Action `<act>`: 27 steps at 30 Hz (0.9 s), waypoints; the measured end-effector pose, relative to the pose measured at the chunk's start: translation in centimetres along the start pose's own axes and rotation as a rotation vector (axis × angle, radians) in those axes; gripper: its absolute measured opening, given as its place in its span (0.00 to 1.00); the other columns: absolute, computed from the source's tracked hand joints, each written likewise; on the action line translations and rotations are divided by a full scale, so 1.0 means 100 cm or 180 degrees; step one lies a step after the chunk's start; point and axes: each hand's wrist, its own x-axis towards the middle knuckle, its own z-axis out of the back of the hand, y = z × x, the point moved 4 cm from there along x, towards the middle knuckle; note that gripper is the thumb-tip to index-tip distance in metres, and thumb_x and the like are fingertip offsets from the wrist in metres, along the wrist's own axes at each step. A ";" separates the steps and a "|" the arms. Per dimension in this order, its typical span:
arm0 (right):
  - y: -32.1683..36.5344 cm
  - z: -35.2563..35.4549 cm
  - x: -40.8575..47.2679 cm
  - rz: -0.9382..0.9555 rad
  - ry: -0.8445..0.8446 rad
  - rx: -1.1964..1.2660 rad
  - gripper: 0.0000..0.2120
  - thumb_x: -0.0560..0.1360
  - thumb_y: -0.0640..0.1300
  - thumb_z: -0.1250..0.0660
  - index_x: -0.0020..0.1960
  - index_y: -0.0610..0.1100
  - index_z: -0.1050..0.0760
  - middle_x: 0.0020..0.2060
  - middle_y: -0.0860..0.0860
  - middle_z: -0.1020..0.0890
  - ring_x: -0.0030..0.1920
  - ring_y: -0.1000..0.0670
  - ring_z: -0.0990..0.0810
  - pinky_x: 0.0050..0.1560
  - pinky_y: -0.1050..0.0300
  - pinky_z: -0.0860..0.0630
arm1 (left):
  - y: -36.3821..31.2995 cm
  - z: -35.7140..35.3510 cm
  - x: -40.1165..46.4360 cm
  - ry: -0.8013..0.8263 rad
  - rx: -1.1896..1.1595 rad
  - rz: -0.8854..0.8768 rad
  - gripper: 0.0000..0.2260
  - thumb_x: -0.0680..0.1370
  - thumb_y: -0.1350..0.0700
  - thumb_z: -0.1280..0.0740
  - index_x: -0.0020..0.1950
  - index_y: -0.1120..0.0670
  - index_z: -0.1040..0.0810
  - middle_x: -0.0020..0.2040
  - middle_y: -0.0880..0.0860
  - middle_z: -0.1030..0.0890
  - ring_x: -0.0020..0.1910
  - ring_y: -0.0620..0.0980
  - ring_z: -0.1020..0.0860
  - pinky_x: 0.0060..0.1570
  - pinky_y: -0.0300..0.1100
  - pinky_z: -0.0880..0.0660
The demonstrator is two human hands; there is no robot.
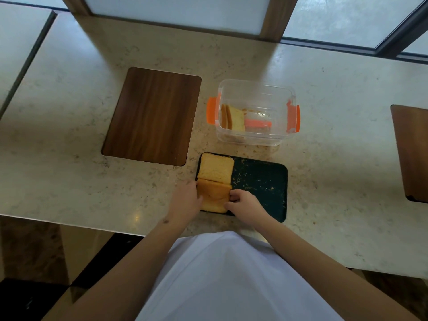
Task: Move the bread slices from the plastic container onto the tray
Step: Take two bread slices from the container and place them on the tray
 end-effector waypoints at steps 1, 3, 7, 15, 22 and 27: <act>0.001 0.000 0.000 0.0009 0.0011 -0.0039 0.27 0.77 0.47 0.31 0.74 0.44 0.32 0.62 0.50 0.22 0.53 0.54 0.24 0.46 0.65 0.29 | -0.001 0.001 -0.001 -0.0037 0.0045 -0.0028 0.12 0.79 0.59 0.34 0.61 0.58 0.26 0.54 0.58 0.21 0.48 0.54 0.24 0.45 0.45 0.28; 0.005 0.000 0.000 0.0021 0.0022 -0.0108 0.25 0.77 0.46 0.32 0.72 0.44 0.29 0.54 0.52 0.20 0.47 0.57 0.23 0.40 0.68 0.29 | -0.004 0.002 -0.003 -0.0149 0.0178 -0.0104 0.15 0.79 0.59 0.34 0.64 0.58 0.29 0.55 0.58 0.22 0.49 0.54 0.24 0.43 0.43 0.31; 0.012 0.000 0.000 0.0036 0.0008 -0.0426 0.17 0.76 0.44 0.33 0.62 0.38 0.23 0.52 0.42 0.17 0.51 0.45 0.19 0.47 0.51 0.20 | -0.006 0.002 -0.004 -0.0162 0.0588 -0.0250 0.13 0.80 0.59 0.36 0.64 0.58 0.29 0.58 0.58 0.24 0.50 0.54 0.23 0.45 0.44 0.27; 0.030 0.002 -0.006 0.0714 -0.0577 -0.1607 0.12 0.76 0.42 0.35 0.58 0.43 0.28 0.52 0.47 0.27 0.47 0.48 0.24 0.43 0.54 0.22 | -0.016 0.003 -0.006 -0.0382 0.0951 -0.0782 0.19 0.79 0.59 0.37 0.70 0.55 0.28 0.63 0.58 0.25 0.56 0.55 0.26 0.53 0.45 0.26; 0.035 0.002 -0.006 0.0939 -0.0533 -0.1791 0.18 0.77 0.40 0.36 0.66 0.44 0.31 0.59 0.46 0.27 0.55 0.46 0.26 0.50 0.52 0.22 | -0.025 -0.004 -0.005 -0.0147 0.0840 -0.1162 0.19 0.79 0.60 0.37 0.71 0.56 0.27 0.67 0.56 0.25 0.63 0.55 0.28 0.60 0.48 0.27; 0.036 0.005 0.000 0.0862 -0.0468 -0.1757 0.14 0.78 0.41 0.37 0.63 0.43 0.30 0.56 0.45 0.27 0.53 0.45 0.26 0.50 0.51 0.24 | -0.027 -0.002 0.001 -0.0132 0.0835 -0.1148 0.17 0.79 0.60 0.38 0.68 0.56 0.26 0.64 0.56 0.24 0.61 0.55 0.28 0.58 0.48 0.27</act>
